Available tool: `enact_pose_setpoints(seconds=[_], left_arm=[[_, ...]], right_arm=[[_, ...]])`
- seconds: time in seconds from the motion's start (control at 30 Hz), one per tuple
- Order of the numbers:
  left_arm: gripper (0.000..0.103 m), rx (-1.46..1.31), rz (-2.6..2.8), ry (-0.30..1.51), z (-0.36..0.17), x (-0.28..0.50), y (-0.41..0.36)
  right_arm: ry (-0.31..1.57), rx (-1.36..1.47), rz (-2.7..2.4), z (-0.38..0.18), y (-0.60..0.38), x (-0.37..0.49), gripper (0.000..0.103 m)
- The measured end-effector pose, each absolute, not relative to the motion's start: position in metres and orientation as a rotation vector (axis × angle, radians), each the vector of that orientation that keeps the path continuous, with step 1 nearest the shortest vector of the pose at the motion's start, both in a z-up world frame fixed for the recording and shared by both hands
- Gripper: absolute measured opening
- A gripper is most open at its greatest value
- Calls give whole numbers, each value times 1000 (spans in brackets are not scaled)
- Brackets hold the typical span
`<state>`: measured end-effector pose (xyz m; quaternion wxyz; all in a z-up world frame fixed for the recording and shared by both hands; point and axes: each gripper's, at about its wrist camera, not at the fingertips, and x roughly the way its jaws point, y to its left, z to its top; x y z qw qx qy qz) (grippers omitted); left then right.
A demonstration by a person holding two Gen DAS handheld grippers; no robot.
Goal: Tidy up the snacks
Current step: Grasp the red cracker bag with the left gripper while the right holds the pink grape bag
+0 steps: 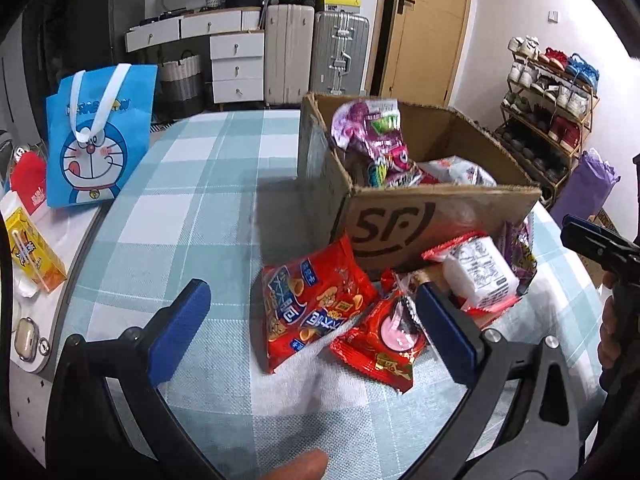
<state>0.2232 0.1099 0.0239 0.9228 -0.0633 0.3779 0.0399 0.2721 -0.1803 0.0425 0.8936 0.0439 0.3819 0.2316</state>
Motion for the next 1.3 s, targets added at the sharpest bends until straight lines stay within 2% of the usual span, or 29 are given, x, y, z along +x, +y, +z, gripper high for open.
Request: enact_pose_setpoints(seconds=[0.63,1.07,1.3], left_arm=[[102,-197,114,838,-7,239,125],[102,-198,110,842,-10,241,125],[102,-203,110,848,-11,242,126]], right_arm=[[942,84,462,-6,-166,291,102],[972,52,446,-26,-153,293,101],[986,79,474,-29,-149,294,78]])
